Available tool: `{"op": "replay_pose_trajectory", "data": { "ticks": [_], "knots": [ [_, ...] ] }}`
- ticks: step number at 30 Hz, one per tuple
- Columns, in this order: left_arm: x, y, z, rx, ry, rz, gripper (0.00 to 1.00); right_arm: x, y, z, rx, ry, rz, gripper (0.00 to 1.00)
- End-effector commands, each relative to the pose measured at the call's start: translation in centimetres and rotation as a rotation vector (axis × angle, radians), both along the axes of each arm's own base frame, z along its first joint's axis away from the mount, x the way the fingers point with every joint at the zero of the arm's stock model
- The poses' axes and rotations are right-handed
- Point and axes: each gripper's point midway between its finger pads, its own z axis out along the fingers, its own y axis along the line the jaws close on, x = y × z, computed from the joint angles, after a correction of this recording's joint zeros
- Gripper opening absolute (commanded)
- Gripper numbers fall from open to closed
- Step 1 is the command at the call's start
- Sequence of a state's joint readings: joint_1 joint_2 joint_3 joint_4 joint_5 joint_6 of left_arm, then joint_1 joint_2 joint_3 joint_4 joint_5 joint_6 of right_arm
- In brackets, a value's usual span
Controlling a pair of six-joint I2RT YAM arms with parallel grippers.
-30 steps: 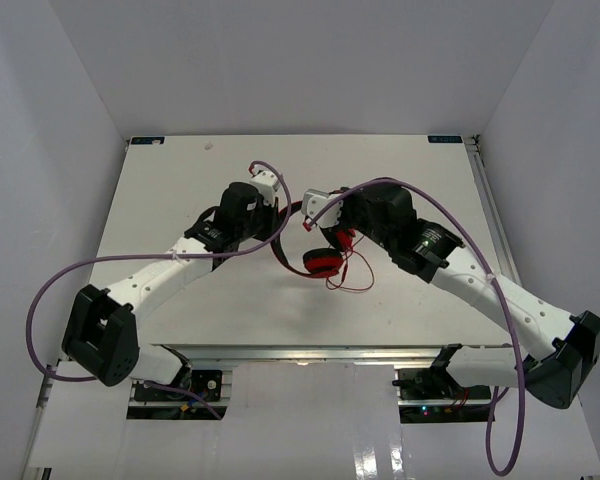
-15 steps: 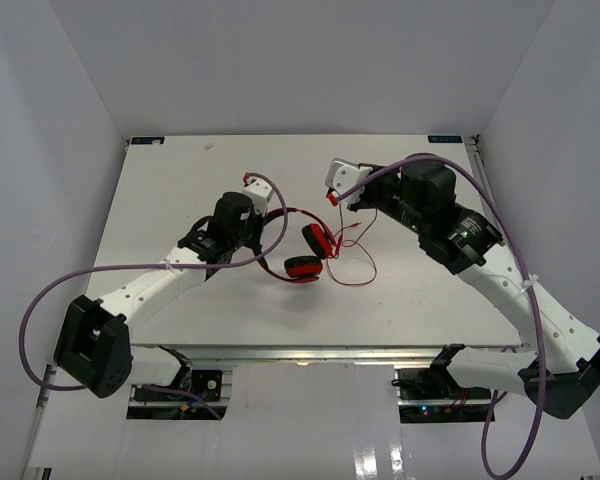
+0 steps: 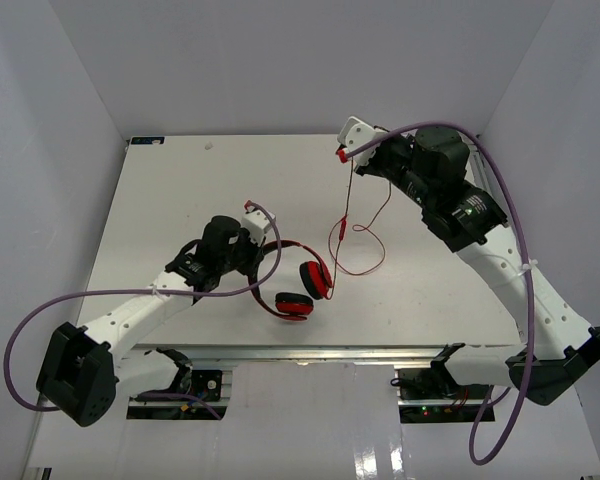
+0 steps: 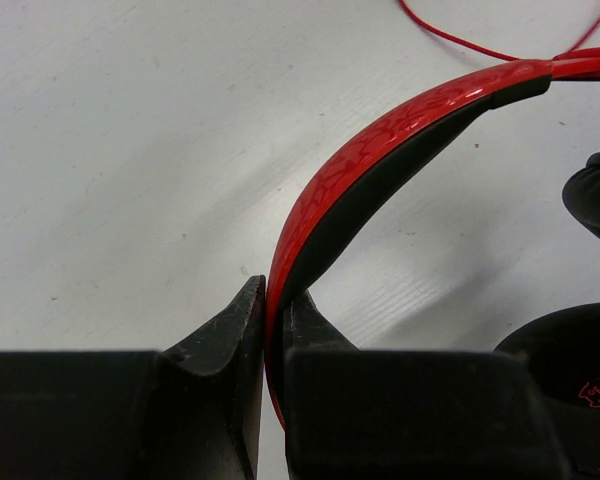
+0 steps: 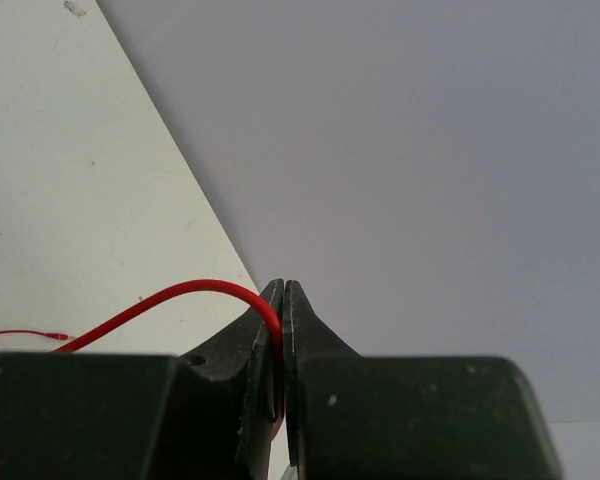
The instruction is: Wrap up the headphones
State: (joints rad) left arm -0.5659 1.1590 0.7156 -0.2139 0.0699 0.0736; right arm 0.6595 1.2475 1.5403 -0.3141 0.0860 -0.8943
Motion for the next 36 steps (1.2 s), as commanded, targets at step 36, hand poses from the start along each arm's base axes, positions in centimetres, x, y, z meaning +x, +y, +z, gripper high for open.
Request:
{"op": "replay_pose_trajectory", "data": {
  "ticks": [36],
  "knots": [
    [-6.5, -9.5, 8.8, -0.24, -0.092, -0.425, 0.0, 9.2, 1.1, -10.1, 0.029, 0.209, -0.079, 0.08]
  ]
}}
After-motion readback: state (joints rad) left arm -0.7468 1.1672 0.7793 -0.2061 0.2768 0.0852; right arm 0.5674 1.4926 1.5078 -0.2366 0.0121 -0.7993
